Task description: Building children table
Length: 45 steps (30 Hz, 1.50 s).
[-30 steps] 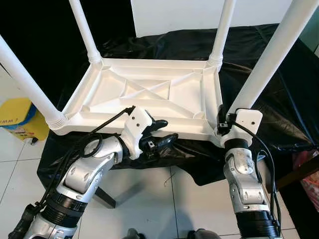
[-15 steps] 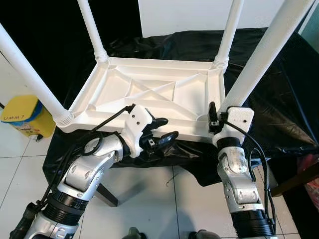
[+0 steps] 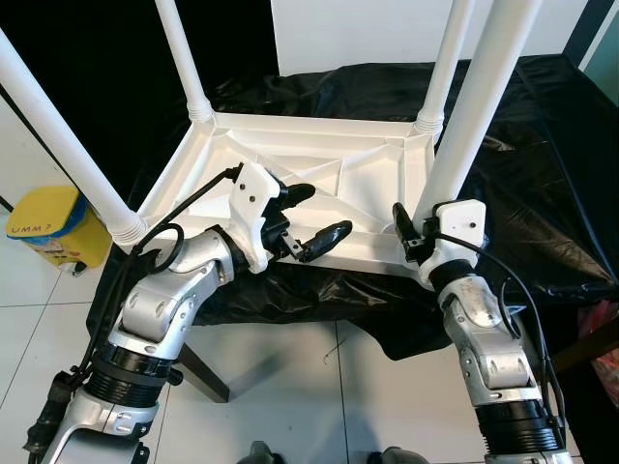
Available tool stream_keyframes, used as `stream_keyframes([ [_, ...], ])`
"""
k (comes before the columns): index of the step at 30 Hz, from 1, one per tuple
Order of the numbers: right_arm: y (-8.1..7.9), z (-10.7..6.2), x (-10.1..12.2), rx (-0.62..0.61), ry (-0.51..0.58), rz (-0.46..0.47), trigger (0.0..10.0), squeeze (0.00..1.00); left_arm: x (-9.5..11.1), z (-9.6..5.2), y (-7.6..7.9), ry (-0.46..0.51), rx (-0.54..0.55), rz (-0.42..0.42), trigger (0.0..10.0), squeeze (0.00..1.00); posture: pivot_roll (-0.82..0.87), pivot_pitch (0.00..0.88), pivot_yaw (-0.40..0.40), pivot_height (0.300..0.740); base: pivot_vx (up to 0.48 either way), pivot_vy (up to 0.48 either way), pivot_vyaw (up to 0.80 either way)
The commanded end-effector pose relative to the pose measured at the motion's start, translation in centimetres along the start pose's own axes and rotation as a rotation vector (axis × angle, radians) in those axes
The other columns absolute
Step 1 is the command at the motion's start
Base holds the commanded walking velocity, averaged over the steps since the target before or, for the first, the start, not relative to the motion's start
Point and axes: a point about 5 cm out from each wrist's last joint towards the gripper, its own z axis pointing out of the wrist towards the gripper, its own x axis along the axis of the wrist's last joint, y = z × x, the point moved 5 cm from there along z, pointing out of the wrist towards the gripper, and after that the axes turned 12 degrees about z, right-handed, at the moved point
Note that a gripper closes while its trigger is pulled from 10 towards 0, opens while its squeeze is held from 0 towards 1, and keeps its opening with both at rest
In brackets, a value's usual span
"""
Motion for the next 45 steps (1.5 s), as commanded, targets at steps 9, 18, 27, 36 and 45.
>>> stream_keyframes([
  [9, -1.0, -1.2, 0.4, 0.340, -0.106, -0.006, 10.0, 0.00, 1.9, 3.0, 1.6, 0.070, -0.087, 0.070, 10.0, 0.00, 0.00, 0.085, 0.006, 0.740, 0.000, 0.000, 0.00],
  [18, -2.0, -2.4, -0.2, 0.498, -0.193, -0.003, 10.0, 0.00, 3.8, 3.8, 2.4, 0.145, -0.203, -0.005, 10.0, 0.00, -0.01, 0.080, 0.004, 0.740, 0.000, 0.000, 0.00],
  [27, -3.5, -3.8, -1.2, 0.661, -0.297, -0.023, 10.0, 0.00, 5.0, 4.3, 2.7, 0.189, -0.305, -0.031, 10.0, 0.00, -0.02, 0.074, 0.013, 0.740, 0.000, 0.000, 0.00],
  [36, -4.3, -4.5, -2.0, 0.795, -0.388, -0.046, 10.0, 0.00, 8.0, 3.2, 3.2, 0.296, -0.518, -0.110, 10.0, 0.00, -0.01, 0.065, 0.019, 0.740, 0.000, 0.000, 0.00],
  [45, -4.9, -4.8, -2.3, 0.843, -0.409, -0.066, 10.0, 0.00, 10.6, 2.6, 1.7, 0.391, -0.577, -0.234, 10.0, 0.00, -0.01, 0.055, 0.029, 0.740, 0.000, 0.000, 0.00],
])
